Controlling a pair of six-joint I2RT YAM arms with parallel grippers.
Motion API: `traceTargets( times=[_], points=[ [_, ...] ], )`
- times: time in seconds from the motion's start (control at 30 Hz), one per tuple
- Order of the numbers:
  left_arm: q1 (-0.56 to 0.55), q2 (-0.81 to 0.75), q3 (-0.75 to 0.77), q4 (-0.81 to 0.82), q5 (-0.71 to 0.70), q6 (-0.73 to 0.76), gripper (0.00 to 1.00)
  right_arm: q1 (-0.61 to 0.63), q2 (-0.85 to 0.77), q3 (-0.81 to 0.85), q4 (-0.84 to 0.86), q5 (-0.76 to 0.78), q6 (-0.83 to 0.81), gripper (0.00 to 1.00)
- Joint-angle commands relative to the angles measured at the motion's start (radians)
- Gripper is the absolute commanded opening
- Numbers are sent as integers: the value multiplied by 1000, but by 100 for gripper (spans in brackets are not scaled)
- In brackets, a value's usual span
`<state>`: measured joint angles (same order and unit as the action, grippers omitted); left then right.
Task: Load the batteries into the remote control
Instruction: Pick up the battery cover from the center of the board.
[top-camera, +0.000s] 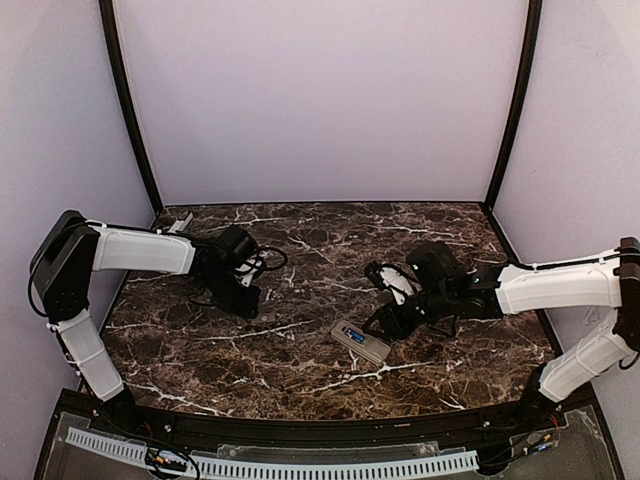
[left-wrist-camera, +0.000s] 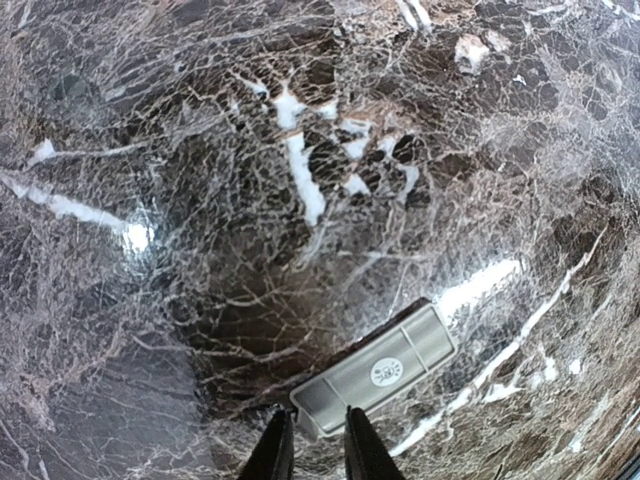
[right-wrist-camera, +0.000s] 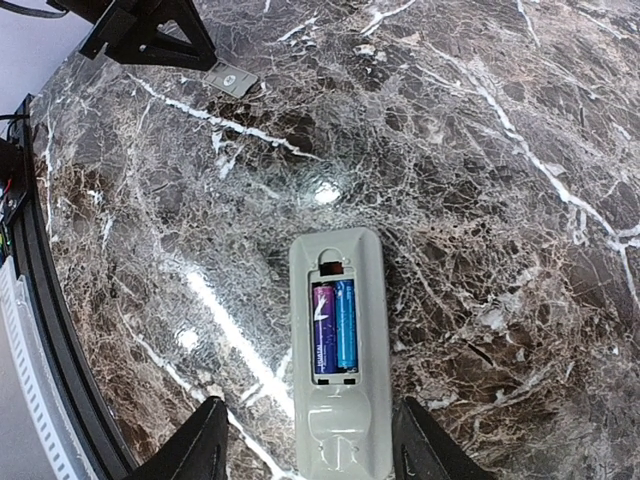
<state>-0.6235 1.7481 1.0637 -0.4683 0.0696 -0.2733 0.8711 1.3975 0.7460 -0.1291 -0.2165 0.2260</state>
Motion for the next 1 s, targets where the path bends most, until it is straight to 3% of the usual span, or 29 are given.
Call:
traceTargets(
  times=[0.0, 0.37, 0.53, 0.67, 0.83, 0.97],
  points=[
    [1, 2, -14, -16, -20, -8, 19, -1, -20, 20, -7, 13, 3, 55],
    [-1, 64, -1, -44, -14, 3, 14, -7, -18, 26, -13, 17, -5, 56],
    [-3, 64, 3, -54, -21, 15, 3, -15, -22, 37, -16, 4, -8, 58],
    [-7, 31, 15, -44, -33, 43, 0, -30, -34, 61, -14, -29, -4, 62],
    [-10, -95, 21, 62, 3, 138, 0, -69, -73, 105, -7, -123, 25, 71],
    [-18, -249, -54, 262, 91, 217, 0, -84, -134, 118, 31, -188, 68, 97]
  ],
)
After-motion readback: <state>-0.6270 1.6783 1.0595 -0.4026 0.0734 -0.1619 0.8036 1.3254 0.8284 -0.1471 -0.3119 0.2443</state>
